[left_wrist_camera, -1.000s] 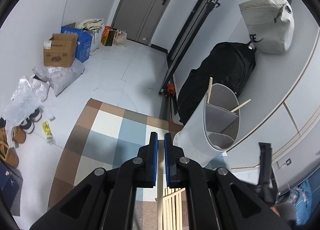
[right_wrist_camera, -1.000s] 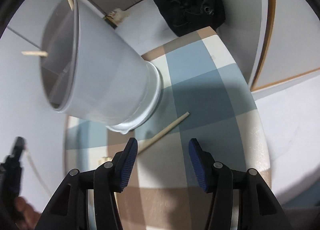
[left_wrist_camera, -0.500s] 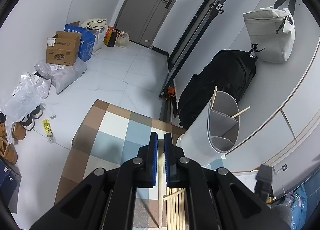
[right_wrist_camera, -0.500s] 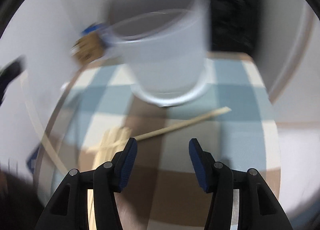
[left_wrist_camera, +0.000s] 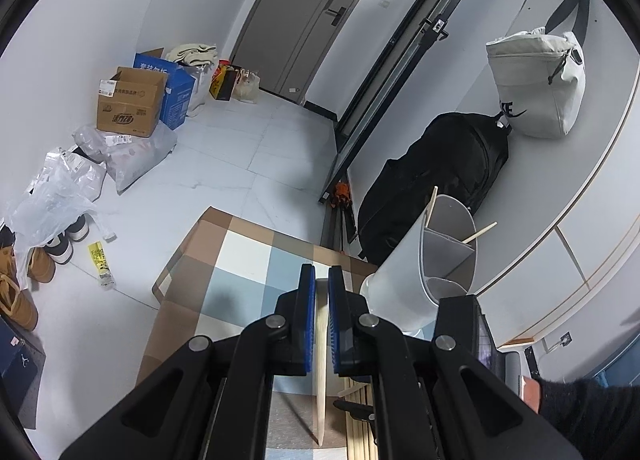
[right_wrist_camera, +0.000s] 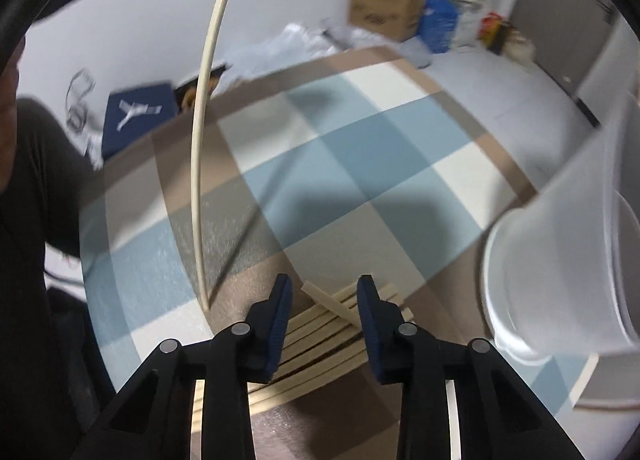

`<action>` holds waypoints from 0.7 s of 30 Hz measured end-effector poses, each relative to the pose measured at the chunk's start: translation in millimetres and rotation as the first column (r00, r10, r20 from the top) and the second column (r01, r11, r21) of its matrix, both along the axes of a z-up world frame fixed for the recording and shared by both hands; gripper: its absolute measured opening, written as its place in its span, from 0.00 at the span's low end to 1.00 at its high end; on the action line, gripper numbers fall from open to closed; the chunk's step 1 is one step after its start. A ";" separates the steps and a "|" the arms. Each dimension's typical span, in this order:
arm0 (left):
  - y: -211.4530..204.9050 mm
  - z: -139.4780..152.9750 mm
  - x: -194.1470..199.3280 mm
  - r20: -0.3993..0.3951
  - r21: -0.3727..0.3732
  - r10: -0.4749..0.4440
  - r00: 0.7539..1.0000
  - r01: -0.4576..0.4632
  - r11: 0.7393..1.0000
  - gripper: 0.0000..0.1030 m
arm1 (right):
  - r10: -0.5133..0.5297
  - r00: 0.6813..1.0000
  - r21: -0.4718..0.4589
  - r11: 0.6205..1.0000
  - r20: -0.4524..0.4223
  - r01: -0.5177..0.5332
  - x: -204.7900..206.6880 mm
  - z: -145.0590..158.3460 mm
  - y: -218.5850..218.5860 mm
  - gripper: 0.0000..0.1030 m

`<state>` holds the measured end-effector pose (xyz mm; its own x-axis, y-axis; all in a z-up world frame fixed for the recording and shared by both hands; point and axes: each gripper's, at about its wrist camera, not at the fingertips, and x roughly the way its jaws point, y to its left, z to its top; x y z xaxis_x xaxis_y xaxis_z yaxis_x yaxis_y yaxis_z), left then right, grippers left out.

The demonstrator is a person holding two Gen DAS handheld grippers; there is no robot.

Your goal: Organize utensils

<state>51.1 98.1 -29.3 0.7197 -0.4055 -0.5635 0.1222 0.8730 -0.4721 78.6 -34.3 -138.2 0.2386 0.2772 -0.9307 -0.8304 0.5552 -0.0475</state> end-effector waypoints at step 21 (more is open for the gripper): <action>8.3 -0.6 0.3 0.004 -0.015 0.013 1.000 -0.013 1.000 0.02 | 0.091 0.995 0.009 0.996 0.042 -0.092 10.4 0.3 9.3 0.05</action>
<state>51.4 106.3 -30.0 0.7273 -0.4042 -0.5547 0.1128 0.8676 -0.4843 89.0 -25.0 -137.9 0.2496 0.3097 -0.9175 -0.8752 0.4776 -0.0769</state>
